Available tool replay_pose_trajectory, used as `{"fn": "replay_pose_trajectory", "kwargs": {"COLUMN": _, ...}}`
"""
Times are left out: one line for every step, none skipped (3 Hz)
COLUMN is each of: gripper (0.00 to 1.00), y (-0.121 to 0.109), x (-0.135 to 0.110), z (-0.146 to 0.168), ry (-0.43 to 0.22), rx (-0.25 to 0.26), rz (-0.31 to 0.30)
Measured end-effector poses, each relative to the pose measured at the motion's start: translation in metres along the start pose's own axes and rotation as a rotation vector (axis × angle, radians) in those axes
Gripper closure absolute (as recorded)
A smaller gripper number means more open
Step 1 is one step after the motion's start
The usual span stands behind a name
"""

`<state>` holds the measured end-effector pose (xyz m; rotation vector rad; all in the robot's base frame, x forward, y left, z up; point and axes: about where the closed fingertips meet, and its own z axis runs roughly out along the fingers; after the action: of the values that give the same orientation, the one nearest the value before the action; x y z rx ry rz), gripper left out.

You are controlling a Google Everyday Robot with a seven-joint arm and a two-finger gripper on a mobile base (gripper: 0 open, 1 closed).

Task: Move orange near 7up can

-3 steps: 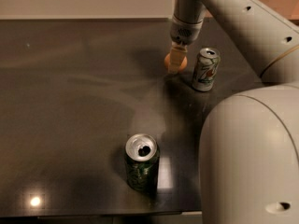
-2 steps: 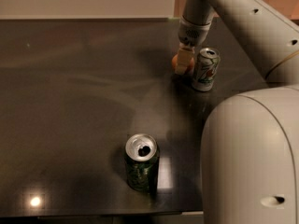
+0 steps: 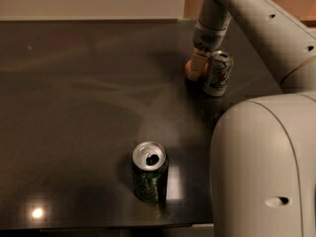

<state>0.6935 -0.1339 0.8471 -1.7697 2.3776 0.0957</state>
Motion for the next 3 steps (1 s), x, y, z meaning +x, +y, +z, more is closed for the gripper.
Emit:
{"fn": "replay_pose_trajectory", "kwargs": {"gripper": 0.12, "y": 0.000, "x": -0.004, "z": 0.004, "ry": -0.013, "rx": -0.012, "rz": 0.000}}
{"fn": "replay_pose_trajectory", "kwargs": {"gripper": 0.00, "y": 0.001, "x": -0.009, "z": 0.005, "ry": -0.025, "rx": -0.021, "rz": -0.005}}
{"fn": "replay_pose_trajectory", "kwargs": {"gripper": 0.00, "y": 0.000, "x": -0.014, "z": -0.004, "ry": -0.042, "rx": -0.020, "rz": -0.018}}
